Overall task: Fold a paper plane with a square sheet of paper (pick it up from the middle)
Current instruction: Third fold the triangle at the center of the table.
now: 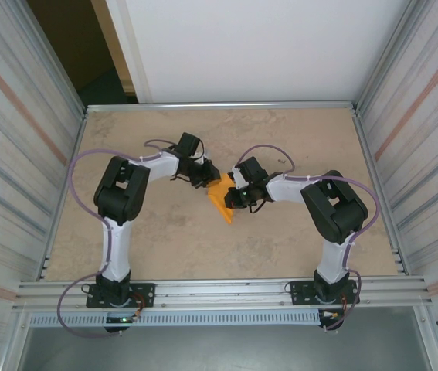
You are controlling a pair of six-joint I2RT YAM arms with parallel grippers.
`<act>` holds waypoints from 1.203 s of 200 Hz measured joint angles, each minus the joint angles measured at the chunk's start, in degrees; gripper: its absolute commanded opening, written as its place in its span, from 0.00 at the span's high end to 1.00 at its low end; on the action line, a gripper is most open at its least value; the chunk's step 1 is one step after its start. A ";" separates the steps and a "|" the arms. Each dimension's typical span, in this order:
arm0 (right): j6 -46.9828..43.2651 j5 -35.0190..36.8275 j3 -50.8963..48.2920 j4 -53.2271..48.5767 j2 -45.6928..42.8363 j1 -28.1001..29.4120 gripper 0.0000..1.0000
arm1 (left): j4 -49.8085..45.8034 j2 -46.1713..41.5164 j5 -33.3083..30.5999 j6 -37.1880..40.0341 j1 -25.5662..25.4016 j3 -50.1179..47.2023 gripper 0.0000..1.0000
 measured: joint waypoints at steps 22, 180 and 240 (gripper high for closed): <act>0.15 -0.02 0.00 0.00 0.00 0.00 0.95 | -0.94 0.44 0.00 0.61 0.04 0.42 0.84; 0.17 0.63 -0.42 -0.87 -0.85 -0.44 0.95 | -5.66 1.70 -1.11 4.17 0.00 3.10 0.87; 0.17 0.63 -0.66 -0.85 -1.09 -0.70 0.95 | -7.26 2.10 -1.57 5.33 -0.17 4.11 0.87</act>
